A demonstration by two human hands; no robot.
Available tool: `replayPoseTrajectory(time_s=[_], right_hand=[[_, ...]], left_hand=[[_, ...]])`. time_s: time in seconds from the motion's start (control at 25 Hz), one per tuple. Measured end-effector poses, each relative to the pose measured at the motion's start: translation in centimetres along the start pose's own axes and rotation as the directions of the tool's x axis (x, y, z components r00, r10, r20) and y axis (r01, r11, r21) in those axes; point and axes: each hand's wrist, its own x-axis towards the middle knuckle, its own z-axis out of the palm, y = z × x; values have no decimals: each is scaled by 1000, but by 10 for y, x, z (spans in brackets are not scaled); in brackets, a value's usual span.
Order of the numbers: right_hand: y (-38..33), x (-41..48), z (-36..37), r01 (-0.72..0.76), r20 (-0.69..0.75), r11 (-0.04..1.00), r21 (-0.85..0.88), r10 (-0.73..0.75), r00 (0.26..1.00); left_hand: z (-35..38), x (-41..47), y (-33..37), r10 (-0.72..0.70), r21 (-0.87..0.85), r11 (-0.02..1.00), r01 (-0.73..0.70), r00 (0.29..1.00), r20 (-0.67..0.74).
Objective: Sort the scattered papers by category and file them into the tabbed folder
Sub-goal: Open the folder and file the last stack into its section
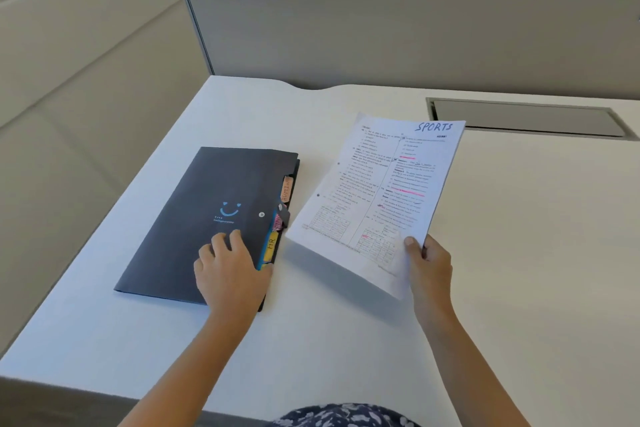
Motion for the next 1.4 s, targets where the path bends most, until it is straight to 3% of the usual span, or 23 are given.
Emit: replayPoseTrajectory(time_s=[0.2,0.32,0.48,0.68,1.12,1.28,1.4], right_hand=[[-2,-11,7,8,-43,1000,1,-8,999],[0,-15,9,12,-61,1000,10,-11,998],[-1,-19,12,12,-71,1000,17,-11,997],[-3,-22,9,17,-57,1000,10,-17,998],[-7,-14,-18,30,-14,999,-33,-30,999],[-13,-10,-28,43,9,998,-40,-43,999],[-16,-6,-33,54,31,997,-47,-52,998]], left_hand=[[-4,5,-3,-63,43,997,58,991,119],[-13,8,-6,-11,-12,1000,12,993,116],[-24,10,-10,103,86,990,-108,992,68],[-22,14,-25,275,45,960,-277,960,49],[11,21,-35,365,200,915,-349,929,-51],[6,24,-40,427,263,876,-405,904,-31],[10,30,-49,429,345,837,-424,901,66]])
